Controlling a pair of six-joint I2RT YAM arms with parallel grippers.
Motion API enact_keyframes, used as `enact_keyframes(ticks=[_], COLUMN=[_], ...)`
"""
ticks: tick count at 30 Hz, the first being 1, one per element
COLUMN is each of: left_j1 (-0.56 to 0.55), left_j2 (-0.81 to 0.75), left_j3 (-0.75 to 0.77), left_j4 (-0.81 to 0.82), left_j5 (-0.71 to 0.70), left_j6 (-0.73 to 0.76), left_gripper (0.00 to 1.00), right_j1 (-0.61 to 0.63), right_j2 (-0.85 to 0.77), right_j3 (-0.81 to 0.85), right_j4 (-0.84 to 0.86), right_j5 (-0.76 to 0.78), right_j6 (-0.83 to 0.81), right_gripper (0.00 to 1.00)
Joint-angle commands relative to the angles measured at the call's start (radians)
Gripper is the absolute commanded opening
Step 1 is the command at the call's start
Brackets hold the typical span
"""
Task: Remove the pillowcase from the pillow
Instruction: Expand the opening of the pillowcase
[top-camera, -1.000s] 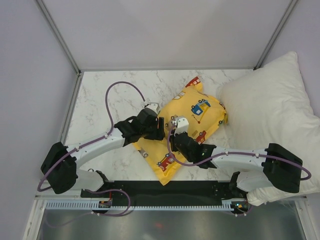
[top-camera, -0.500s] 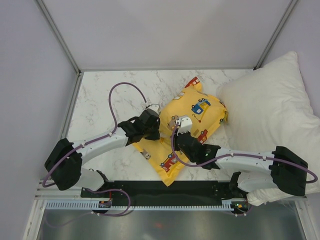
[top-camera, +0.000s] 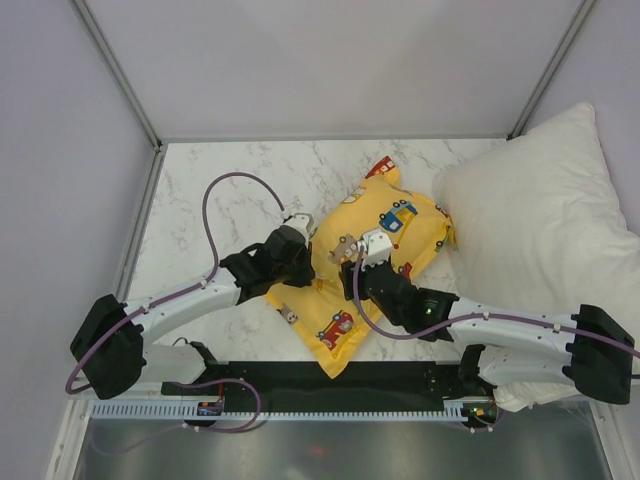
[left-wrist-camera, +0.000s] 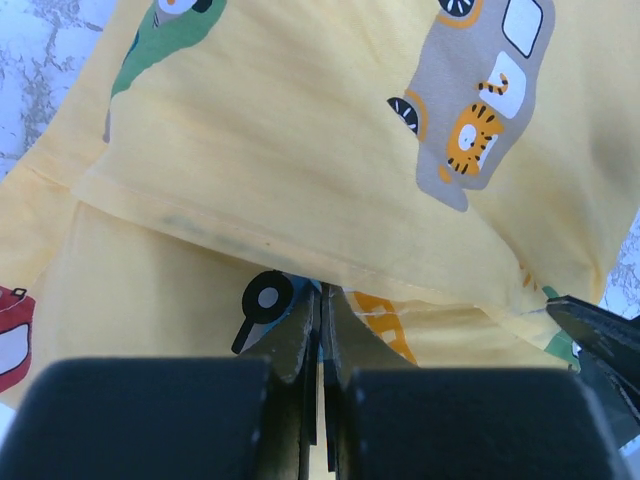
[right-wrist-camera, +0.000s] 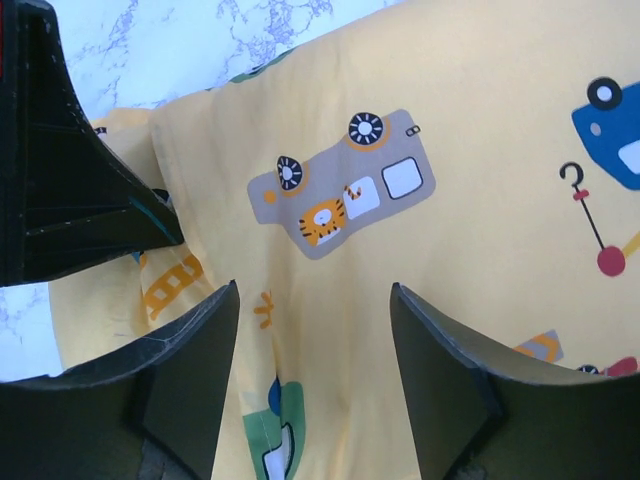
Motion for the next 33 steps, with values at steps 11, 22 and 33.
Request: enact_keyframes(ticks=[11, 22, 33], left_j1=[-0.005, -0.003, 0.004], left_j2=[-0.06, -0.158, -0.184], left_j3=[-0.029, -0.052, 0.004], left_j4=[-0.013, -0.058, -0.164], left_j5=[0.025, 0.002, -0.142], left_j6=[0.04, 0.044, 0.092], left_gripper=[0.02, 0.02, 0.02], right_j1=[0.002, -0.034, -0.177], right_j2=[0.238, 0.41, 0.317], right_j3=[0.126, 0.194, 0.184], right_j4=[0.226, 0.141, -0.006], right_j5=[-0.136, 0.006, 0.203], right_j6=[-0.173, -0.185, -0.093], right_gripper=[0.73, 0.63, 0.0])
